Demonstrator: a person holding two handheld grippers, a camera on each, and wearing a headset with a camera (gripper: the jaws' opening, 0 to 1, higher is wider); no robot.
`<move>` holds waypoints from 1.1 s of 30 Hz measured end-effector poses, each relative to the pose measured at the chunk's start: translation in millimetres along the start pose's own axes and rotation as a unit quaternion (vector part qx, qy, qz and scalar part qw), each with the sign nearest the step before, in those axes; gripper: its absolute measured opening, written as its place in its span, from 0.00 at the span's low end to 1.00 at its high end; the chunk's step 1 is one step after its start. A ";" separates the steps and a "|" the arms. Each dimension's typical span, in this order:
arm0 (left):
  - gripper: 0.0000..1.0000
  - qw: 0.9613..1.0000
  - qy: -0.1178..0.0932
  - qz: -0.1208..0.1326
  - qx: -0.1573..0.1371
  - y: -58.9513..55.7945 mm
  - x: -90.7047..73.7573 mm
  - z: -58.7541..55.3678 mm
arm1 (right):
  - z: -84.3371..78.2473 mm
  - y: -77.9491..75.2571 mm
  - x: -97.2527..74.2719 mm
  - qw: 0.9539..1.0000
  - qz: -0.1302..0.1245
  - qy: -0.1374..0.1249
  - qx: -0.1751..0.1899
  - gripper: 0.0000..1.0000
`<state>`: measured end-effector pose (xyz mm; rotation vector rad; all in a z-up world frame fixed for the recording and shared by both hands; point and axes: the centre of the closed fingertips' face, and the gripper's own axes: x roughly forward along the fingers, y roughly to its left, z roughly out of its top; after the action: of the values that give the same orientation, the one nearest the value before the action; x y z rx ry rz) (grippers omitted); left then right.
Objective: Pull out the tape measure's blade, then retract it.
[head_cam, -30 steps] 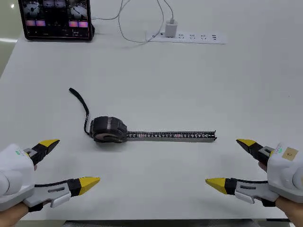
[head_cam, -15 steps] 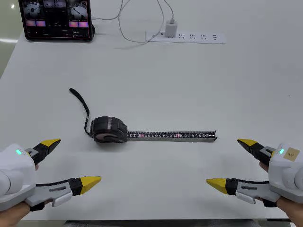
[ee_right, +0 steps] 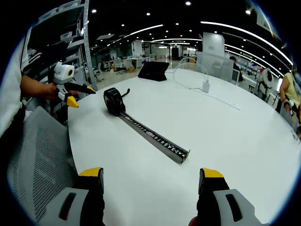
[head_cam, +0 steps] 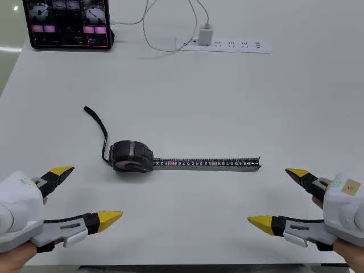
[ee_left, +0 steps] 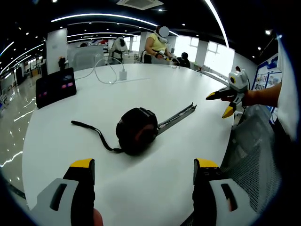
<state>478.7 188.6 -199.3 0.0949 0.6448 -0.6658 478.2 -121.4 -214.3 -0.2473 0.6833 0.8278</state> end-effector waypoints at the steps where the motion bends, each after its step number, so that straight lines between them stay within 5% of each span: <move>1: 0.84 1.000 0.000 0.001 -0.001 0.0 0.6 0.6 | 0.5 0.1 0.1 1.000 0.000 -0.001 0.001 0.81; 33: 0.82 0.999 -0.004 0.004 -0.042 -11.6 48.7 17.9 | 3.5 -2.0 1.5 1.000 0.000 -0.007 0.006 0.80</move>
<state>510.4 147.8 -212.0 0.0178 0.6639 -0.6299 482.0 -120.2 -212.8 -0.2303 0.6759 0.8252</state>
